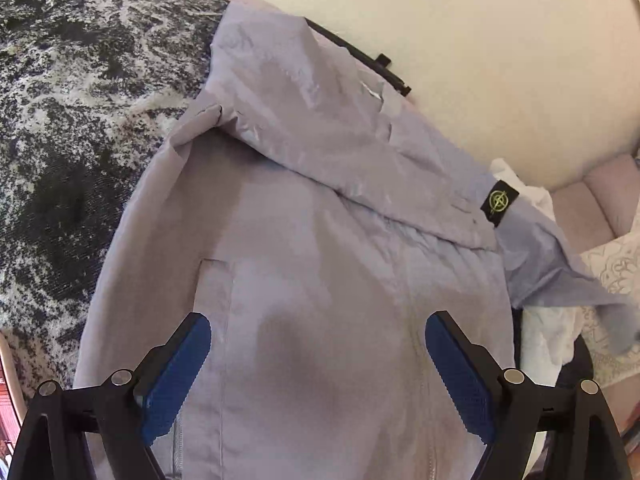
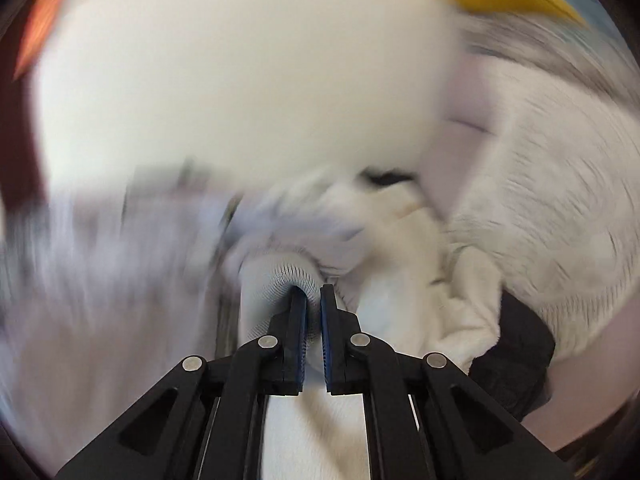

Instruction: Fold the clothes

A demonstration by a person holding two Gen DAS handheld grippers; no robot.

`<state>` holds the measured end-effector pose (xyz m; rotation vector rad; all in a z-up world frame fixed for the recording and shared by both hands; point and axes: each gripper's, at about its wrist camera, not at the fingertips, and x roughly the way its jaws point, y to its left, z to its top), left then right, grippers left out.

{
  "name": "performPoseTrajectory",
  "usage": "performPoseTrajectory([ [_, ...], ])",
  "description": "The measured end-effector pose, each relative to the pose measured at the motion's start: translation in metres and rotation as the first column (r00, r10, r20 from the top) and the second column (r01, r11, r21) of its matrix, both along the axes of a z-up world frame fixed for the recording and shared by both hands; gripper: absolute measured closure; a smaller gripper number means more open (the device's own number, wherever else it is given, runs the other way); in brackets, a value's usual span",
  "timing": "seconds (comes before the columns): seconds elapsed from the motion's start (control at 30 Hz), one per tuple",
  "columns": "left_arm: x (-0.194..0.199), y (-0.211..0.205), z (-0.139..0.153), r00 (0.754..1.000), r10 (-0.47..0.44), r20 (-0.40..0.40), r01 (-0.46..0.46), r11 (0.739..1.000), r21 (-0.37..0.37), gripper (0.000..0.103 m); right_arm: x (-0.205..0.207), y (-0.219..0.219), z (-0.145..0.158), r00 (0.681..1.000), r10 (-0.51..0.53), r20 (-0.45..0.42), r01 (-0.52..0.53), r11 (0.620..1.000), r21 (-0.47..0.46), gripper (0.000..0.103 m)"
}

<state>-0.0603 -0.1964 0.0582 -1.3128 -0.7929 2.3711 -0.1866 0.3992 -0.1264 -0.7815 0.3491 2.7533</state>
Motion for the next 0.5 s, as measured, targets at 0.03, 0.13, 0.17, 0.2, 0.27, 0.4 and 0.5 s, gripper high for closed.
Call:
performPoseTrajectory([
  [0.03, 0.000, 0.002, 0.000, 1.000, -0.007, 0.000, 0.007, 1.000, -0.004, 0.012, 0.012, 0.029, -0.007, 0.995, -0.059, -0.075, 0.046, 0.984, -0.170, 0.082],
  [0.13, 0.003, 0.008, 0.003, 0.999, -0.032, -0.007, 0.032, 0.999, -0.018, 0.012, 0.049, 0.116, -0.030, 0.931, -0.293, -0.219, 0.088, 0.761, -0.643, 0.002],
  [0.17, 0.004, 0.009, 0.004, 0.999, -0.039, -0.010, 0.039, 0.999, -0.022, 0.012, 0.061, 0.145, -0.037, 0.895, -0.380, -0.235, 0.069, 0.637, -0.768, 0.002],
  [0.2, 0.006, 0.010, 0.006, 0.999, -0.045, -0.014, 0.045, 0.999, -0.025, 0.012, 0.073, 0.174, -0.045, 0.854, -0.466, -0.233, 0.034, 0.496, -0.868, 0.001],
  [0.27, 0.007, 0.010, 0.008, 0.998, -0.051, -0.022, 0.050, 0.998, -0.022, 0.012, 0.088, 0.190, -0.088, 0.824, -0.527, -0.209, -0.068, 0.274, -0.959, 0.001],
  [0.4, 0.005, 0.007, 0.003, 0.999, -0.034, -0.007, 0.034, 0.999, -0.016, 0.012, 0.091, 0.148, -0.182, 0.845, -0.479, -0.237, -0.156, 0.202, -0.967, 0.001],
  [0.5, 0.004, 0.008, -0.004, 1.000, -0.015, 0.010, 0.016, 0.999, -0.039, 0.012, 0.106, 0.100, -0.223, 0.862, -0.437, -0.258, -0.224, 0.129, -0.966, 0.000],
])
